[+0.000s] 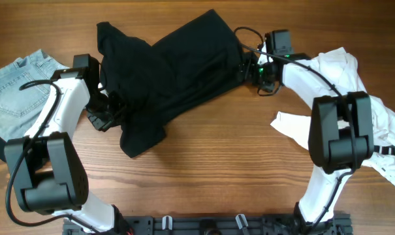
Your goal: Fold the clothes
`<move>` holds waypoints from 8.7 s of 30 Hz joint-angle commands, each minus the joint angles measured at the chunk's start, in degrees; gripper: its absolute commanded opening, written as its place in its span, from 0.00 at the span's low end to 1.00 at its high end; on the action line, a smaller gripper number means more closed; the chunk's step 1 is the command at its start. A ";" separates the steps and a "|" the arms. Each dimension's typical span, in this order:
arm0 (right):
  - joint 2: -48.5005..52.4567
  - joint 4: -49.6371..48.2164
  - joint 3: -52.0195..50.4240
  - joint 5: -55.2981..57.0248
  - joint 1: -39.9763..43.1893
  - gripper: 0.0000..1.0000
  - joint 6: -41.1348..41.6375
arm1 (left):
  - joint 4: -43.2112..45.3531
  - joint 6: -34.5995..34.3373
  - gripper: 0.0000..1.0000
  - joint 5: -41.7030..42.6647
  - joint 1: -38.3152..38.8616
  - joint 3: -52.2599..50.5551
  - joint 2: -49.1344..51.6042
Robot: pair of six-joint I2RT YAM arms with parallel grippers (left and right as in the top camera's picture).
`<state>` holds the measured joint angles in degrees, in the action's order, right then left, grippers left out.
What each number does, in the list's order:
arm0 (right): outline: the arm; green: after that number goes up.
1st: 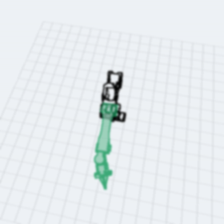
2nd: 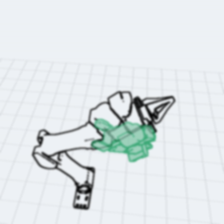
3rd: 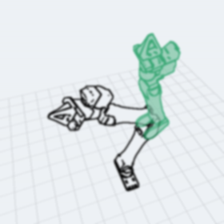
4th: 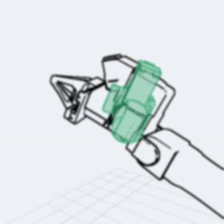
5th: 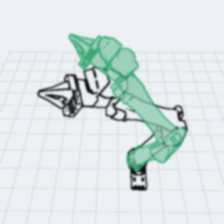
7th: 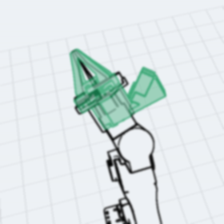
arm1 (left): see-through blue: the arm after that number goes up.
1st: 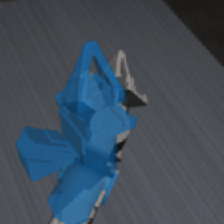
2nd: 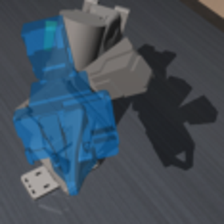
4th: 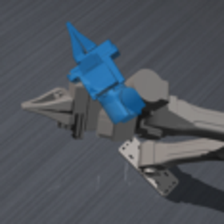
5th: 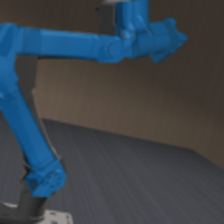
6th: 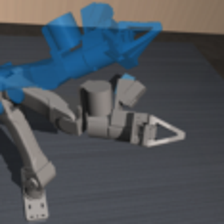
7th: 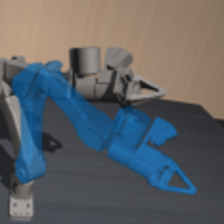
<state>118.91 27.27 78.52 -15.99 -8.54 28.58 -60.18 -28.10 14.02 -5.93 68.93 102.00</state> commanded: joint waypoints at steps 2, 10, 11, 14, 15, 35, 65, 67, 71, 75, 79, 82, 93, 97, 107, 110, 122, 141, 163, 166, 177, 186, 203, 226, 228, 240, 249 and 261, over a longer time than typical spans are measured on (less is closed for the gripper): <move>5.25 0.26 -1.11 9.55 0.35 0.51 9.51 | 0.04 0.90 0.04 0.70 0.20 -0.37 -0.74; 4.83 0.44 -1.11 8.85 6.73 0.04 4.20 | -0.04 0.90 0.04 0.70 0.20 -0.37 -0.74; 4.83 0.46 -1.11 8.61 6.67 0.04 2.71 | -0.04 0.90 0.04 0.70 0.20 -0.37 -0.74; 4.83 1.86 -1.11 8.50 6.36 0.04 -0.13 | -0.04 0.90 0.04 0.70 0.20 -0.37 -0.74; 4.79 3.72 -1.11 9.25 6.54 0.04 -0.13 | -0.09 0.90 0.04 0.70 0.20 -0.37 -0.74; -25.81 32.92 -0.33 13.79 17.62 0.04 -18.16 | -13.81 15.37 0.04 14.05 -0.39 2.36 -9.55; -19.91 17.18 34.77 4.66 17.59 0.04 -19.28 | 13.40 17.25 0.04 7.30 -1.31 48.26 -2.23; -16.98 11.34 34.80 2.51 17.62 0.04 -16.85 | 18.84 16.83 0.04 7.41 -1.03 48.30 2.45; -18.80 -5.70 34.91 0.81 17.62 0.04 -9.51 | 36.06 11.06 0.04 7.34 -1.09 48.94 5.18; -22.99 -12.24 34.91 2.91 17.94 0.04 -7.39 | 41.40 6.40 0.04 7.34 -1.09 58.93 5.03; -23.52 2.64 34.75 8.17 17.94 0.04 -14.67 | 24.50 6.86 0.04 7.58 -1.03 64.26 4.50; -20.70 21.14 33.86 10.45 17.92 0.04 -18.86 | -0.04 12.09 0.04 7.50 -0.17 64.15 5.95; -12.39 45.35 11.89 11.41 17.84 0.04 -21.51 | -36.35 20.22 0.04 3.74 6.97 50.73 22.16; -12.41 46.82 5.46 12.33 17.84 0.04 -21.07 | -36.28 20.22 0.04 1.40 7.54 39.52 21.94; -13.18 53.20 0.85 21.59 17.84 0.04 -17.11 | -30.23 15.56 0.04 -3.26 5.46 15.26 3.93; -14.21 53.44 0.85 20.96 17.84 0.04 -17.66 | -28.20 13.88 0.04 -3.63 3.32 12.61 -4.61; -14.23 33.55 0.85 3.61 17.73 0.05 -25.27 | -1.44 9.33 0.04 -0.31 3.41 12.61 -6.86; -6.75 9.18 0.85 3.48 16.09 0.43 -22.36 | 19.47 9.16 0.16 -0.42 3.48 12.61 7.98; -3.78 11.89 -7.30 8.61 15.96 0.15 -22.08 | 25.03 8.09 0.40 -10.58 3.41 -8.31 8.09; -3.78 17.09 -7.30 19.61 16.06 0.04 -18.05 | 24.20 8.11 0.34 -12.94 3.28 -10.01 8.09; -5.22 22.40 -6.16 24.65 16.11 0.15 -12.83 | 10.14 6.64 0.19 -13.90 -1.09 -10.01 6.95; -19.17 22.84 -1.20 15.69 16.09 0.92 -15.13 | 11.39 11.58 0.76 -11.34 0.83 1.81 -4.50; -20.90 25.00 -1.22 6.47 16.09 0.93 -18.10 | 39.52 21.14 0.82 -1.84 7.58 24.24 20.85; -19.10 12.66 -1.22 4.57 15.98 0.90 -23.67 | 39.74 13.84 0.04 6.67 8.85 26.36 25.99; -15.10 4.57 -1.22 4.55 15.98 0.89 -23.10 | 36.57 13.94 0.04 8.66 8.81 26.36 22.71; 5.60 -23.58 -1.22 2.23 12.44 0.77 -16.39 | 25.51 13.92 0.04 8.66 8.81 26.34 21.66; 5.84 -25.81 -1.22 9.42 11.80 0.14 -13.92 | 23.50 13.92 0.04 8.46 8.81 26.34 21.66; -4.09 -13.73 -1.16 13.05 13.97 0.04 -13.94 | 20.00 13.88 0.04 10.08 7.52 26.34 14.43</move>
<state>121.75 10.37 76.97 -4.19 4.45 15.16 -38.22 -14.04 22.02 1.93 95.33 122.80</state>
